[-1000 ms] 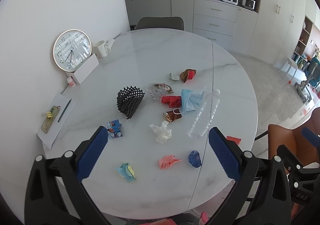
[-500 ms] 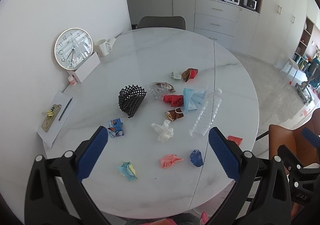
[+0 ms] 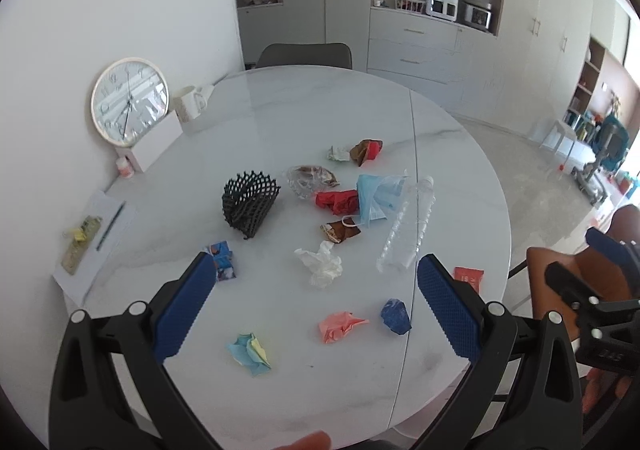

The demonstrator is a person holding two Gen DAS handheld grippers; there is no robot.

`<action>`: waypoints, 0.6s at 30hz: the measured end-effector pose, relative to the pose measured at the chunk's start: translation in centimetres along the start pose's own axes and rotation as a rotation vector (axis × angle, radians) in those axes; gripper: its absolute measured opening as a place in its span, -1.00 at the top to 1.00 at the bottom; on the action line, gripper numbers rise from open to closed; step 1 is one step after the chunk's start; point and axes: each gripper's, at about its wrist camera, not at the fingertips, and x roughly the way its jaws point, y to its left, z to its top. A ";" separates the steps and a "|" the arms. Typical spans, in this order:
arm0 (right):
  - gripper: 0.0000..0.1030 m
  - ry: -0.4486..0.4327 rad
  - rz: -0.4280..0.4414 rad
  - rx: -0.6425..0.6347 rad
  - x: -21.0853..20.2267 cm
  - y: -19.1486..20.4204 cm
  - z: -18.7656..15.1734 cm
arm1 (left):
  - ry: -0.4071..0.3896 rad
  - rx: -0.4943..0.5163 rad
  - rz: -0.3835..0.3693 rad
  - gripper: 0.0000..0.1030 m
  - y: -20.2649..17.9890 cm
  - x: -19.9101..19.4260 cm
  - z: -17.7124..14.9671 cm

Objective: Collect trash
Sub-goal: 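Grasp the blue-yellow cloth with the left tool while the right tool grasps the blue cloth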

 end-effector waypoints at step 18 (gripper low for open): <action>-0.97 0.234 0.135 -0.039 15.3 4.1 -8.6 | 0.222 -0.020 0.162 -0.86 7.9 11.8 -11.7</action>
